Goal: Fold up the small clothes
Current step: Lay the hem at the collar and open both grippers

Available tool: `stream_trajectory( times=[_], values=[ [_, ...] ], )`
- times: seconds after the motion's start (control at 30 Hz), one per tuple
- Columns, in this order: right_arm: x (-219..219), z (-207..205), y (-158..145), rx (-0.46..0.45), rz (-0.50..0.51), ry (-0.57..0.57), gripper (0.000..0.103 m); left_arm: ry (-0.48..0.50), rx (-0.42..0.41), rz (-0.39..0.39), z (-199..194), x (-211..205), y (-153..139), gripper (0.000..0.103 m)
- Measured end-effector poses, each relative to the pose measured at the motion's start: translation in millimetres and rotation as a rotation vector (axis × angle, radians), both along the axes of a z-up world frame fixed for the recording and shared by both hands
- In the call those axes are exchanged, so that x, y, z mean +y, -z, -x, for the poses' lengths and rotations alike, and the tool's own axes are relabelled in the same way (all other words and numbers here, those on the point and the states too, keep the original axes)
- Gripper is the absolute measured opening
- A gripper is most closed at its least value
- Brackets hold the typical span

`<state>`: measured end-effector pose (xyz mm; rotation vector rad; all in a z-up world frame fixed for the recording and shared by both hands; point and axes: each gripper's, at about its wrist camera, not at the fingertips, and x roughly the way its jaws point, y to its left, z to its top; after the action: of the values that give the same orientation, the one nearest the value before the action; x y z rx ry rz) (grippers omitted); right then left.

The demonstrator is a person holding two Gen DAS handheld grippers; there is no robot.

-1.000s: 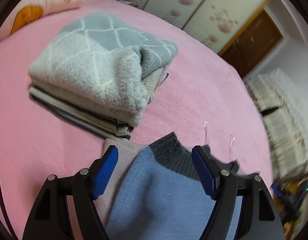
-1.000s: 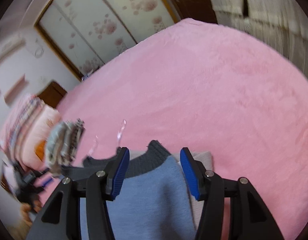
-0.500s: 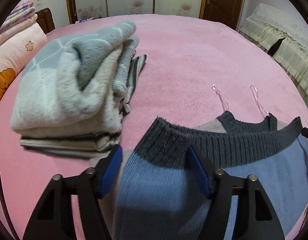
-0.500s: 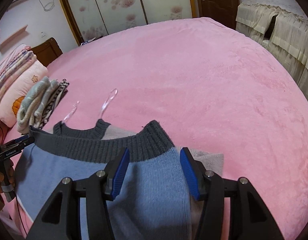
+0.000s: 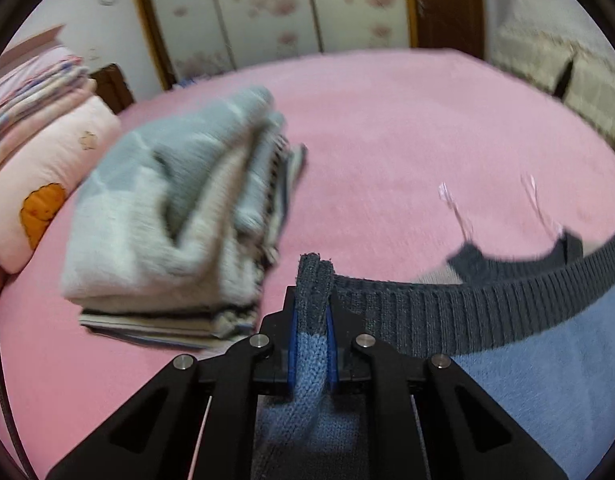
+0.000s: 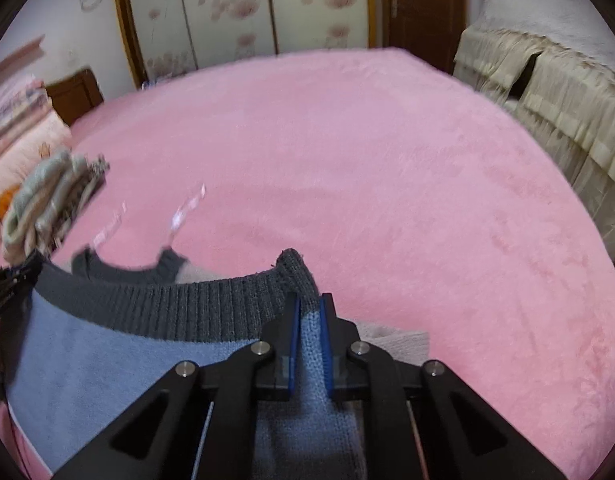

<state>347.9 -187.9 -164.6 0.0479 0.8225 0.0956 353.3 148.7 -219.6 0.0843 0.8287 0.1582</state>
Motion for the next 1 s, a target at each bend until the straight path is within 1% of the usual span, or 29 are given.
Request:
stream_trajectory(
  times=[0.07, 0.1, 0.2, 0.37, 0.5, 0.57, 0.63, 0.67, 0.77, 0.87, 0.93, 0.97, 1.0],
  values=[
    [-4, 1, -7, -0.034, -0.026, 0.024, 0.008, -0.032, -0.047, -0.006, 3, 2, -6, 0.009],
    [-6, 0, -10, -0.044, -0.031, 0.034, 0.008, -0.038, -0.057, -0.010, 7, 0, -7, 0.009],
    [-5, -10, -9, -0.045, -0.032, 0.061, 0.008, -0.059, -0.057, -0.011, -2, 1, -6, 0.009],
    [-2, -32, 10, -0.004, -0.005, 0.097, 0.008, -0.080, -0.023, -0.015, -12, 4, 11, 0.009],
    [-4, -39, 34, 0.050, 0.014, 0.123, 0.008, -0.090, 0.037, -0.020, -26, 4, 35, 0.010],
    [-6, -40, 39, 0.056, 0.012, 0.128, 0.008, -0.089, 0.052, -0.019, -27, 4, 41, 0.010],
    [-6, -41, 40, 0.063, 0.019, 0.131, 0.009, -0.092, 0.063, -0.017, -28, 5, 44, 0.014],
    [-5, -41, 40, 0.064, 0.027, 0.133, 0.009, -0.096, 0.072, -0.015, -29, 5, 44, 0.018],
    [-6, -41, 40, 0.087, 0.025, 0.132, 0.015, -0.132, 0.071, -0.003, -28, 12, 40, 0.039],
    [-11, -37, 31, 0.088, 0.001, 0.130, 0.024, -0.121, 0.080, 0.049, -24, 18, 33, 0.042],
    [-13, -29, 20, 0.070, -0.007, 0.132, 0.024, -0.116, 0.082, 0.057, -18, 19, 26, 0.055],
    [-13, -24, 13, 0.058, -0.011, 0.133, 0.024, -0.119, 0.076, 0.051, -13, 18, 20, 0.070],
    [-14, -19, 6, 0.048, -0.019, 0.130, 0.024, -0.121, 0.061, 0.042, -8, 18, 14, 0.078]
  ],
)
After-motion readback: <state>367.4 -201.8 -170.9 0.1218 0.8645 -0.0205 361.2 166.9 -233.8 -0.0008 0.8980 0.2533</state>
